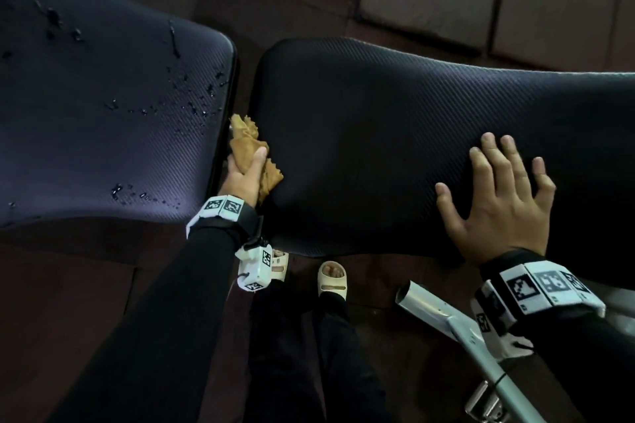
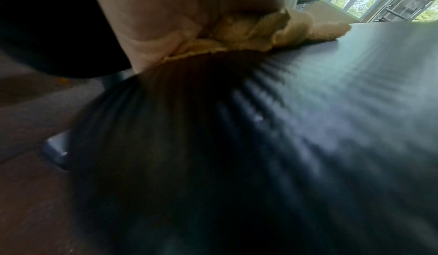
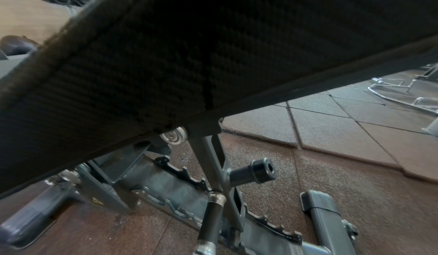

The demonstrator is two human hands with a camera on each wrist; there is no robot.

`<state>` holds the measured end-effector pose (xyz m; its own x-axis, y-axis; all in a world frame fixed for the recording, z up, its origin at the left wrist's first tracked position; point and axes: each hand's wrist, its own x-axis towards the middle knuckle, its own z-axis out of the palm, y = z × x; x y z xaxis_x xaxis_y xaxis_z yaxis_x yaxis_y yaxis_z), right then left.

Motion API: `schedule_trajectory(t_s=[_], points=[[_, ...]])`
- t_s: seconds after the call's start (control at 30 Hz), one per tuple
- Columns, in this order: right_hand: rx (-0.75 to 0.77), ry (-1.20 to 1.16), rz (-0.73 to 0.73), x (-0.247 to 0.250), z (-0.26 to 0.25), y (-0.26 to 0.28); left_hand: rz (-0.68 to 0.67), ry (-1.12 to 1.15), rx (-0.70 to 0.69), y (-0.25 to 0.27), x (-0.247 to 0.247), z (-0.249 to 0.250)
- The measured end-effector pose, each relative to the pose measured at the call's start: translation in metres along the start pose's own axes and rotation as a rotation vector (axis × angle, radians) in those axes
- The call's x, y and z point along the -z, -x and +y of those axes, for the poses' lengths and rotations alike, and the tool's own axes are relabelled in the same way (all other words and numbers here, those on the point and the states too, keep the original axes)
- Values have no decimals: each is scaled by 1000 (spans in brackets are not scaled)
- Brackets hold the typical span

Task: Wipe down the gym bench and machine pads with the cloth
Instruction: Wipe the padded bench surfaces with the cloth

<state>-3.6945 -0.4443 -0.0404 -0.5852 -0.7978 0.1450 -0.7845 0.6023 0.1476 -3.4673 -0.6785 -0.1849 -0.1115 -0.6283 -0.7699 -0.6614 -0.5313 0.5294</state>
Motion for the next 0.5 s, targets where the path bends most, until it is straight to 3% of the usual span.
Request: schedule_trajectory(t_s=[0.17, 0.3, 0.5], points=[[5, -6, 5, 1, 0, 0, 110, 33, -21, 27, -3, -36], [13, -14, 9, 1, -1, 0, 205, 226, -36, 47, -16, -56], [30, -18, 14, 0, -1, 0, 383, 388, 140, 89, -54, -47]])
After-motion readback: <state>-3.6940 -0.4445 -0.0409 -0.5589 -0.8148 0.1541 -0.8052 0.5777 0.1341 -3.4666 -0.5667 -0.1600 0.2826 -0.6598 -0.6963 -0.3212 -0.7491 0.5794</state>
